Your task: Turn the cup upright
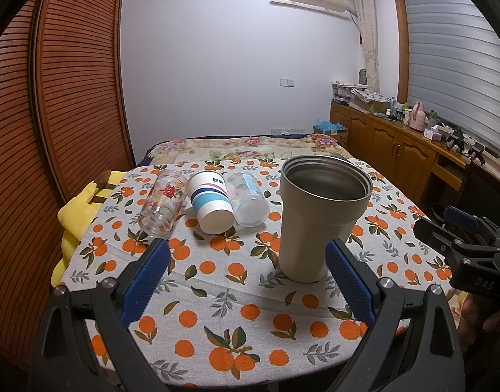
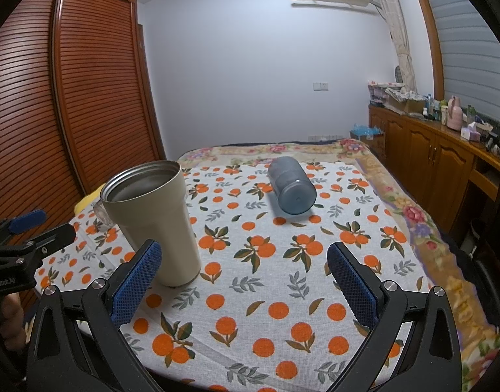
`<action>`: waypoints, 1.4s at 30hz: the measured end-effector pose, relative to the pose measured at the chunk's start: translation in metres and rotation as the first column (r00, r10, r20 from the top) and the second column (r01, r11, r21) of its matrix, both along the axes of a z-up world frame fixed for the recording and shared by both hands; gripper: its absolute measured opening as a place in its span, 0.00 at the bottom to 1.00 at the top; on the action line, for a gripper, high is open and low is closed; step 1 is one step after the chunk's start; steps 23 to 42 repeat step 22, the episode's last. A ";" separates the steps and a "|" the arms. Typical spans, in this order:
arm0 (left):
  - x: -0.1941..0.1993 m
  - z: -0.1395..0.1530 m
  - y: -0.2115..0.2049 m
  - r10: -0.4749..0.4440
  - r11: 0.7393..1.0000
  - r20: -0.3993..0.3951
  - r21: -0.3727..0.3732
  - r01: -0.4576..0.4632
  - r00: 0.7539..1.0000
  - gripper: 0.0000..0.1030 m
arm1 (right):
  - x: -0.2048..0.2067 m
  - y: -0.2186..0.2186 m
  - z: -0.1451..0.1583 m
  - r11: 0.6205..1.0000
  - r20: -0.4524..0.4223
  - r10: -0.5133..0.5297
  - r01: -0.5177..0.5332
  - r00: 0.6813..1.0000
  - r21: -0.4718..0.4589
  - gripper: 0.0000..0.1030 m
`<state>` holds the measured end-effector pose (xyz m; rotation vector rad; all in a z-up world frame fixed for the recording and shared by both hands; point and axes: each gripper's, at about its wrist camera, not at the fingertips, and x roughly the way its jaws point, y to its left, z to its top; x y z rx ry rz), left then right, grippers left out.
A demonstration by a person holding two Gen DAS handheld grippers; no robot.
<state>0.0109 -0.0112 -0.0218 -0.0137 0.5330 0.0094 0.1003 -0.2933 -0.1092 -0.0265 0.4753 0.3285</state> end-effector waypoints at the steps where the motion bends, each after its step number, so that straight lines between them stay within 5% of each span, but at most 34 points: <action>1: 0.000 0.000 0.000 0.000 1.000 0.001 -0.001 0.000 1.000 0.94 | 0.000 0.000 0.000 1.000 0.000 -0.001 0.001 1.000 -0.001 1.00; 42: 0.001 -0.001 0.001 0.002 1.000 0.000 -0.003 -0.002 1.000 0.94 | 0.000 0.000 -0.002 1.000 0.000 -0.001 0.001 1.000 -0.003 1.00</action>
